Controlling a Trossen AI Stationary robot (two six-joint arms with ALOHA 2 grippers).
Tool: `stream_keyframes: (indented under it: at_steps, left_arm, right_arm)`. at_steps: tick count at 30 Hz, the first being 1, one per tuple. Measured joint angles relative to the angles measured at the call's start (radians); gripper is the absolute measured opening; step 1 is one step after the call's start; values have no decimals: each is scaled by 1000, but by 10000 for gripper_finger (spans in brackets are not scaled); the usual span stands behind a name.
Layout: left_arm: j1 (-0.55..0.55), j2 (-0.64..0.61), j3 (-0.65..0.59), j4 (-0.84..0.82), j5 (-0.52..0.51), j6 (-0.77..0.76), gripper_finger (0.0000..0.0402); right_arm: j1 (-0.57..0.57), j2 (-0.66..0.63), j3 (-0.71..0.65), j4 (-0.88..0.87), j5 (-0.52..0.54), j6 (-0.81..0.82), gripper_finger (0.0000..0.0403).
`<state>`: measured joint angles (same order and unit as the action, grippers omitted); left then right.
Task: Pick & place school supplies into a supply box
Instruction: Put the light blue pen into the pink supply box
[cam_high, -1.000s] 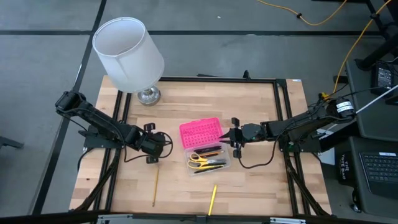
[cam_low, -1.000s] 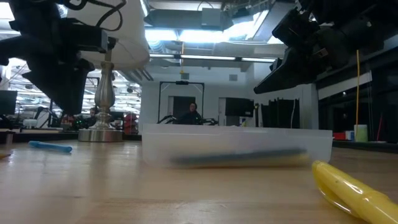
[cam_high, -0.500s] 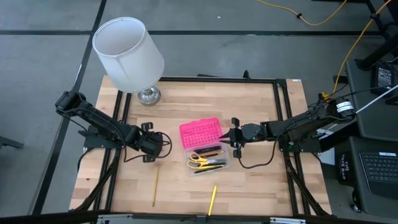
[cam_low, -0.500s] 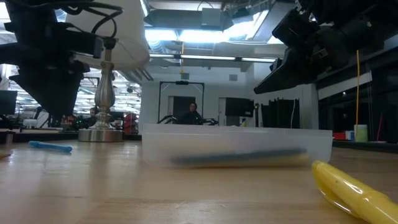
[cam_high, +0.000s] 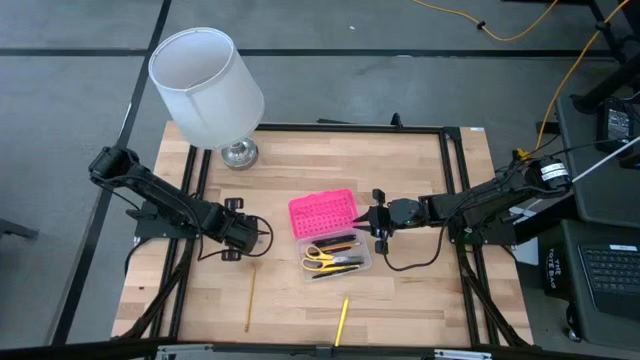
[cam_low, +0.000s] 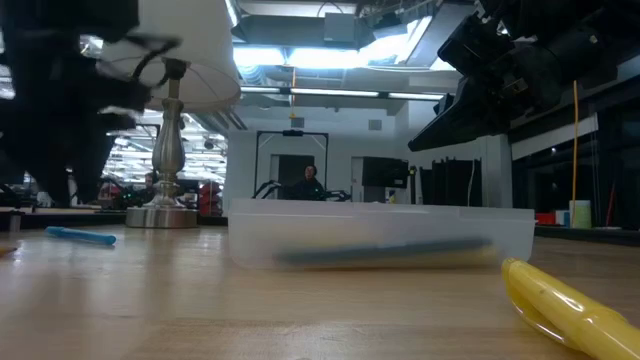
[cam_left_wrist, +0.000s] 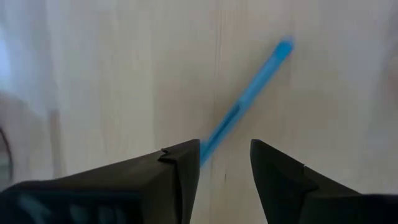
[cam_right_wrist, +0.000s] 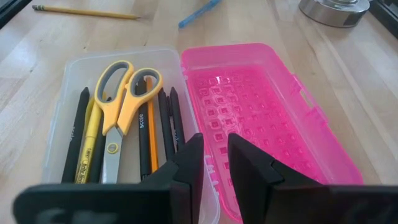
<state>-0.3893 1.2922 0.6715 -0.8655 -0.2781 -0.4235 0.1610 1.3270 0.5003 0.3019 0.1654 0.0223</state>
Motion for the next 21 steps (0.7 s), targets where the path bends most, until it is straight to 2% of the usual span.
stream_keyframes:
  at_steps: [9,18,21]
  left_arm:
    - [0,1,-104,31,9,0,127]
    - [37,0,-136,84,3,9,127]
    - [66,0,-136,85,3,11,124]
  right_arm:
    - [0,0,0,0,0,-1,78]
    - [0,0,0,0,3,-31,78]
    - [0,0,0,2,33,-51,78]
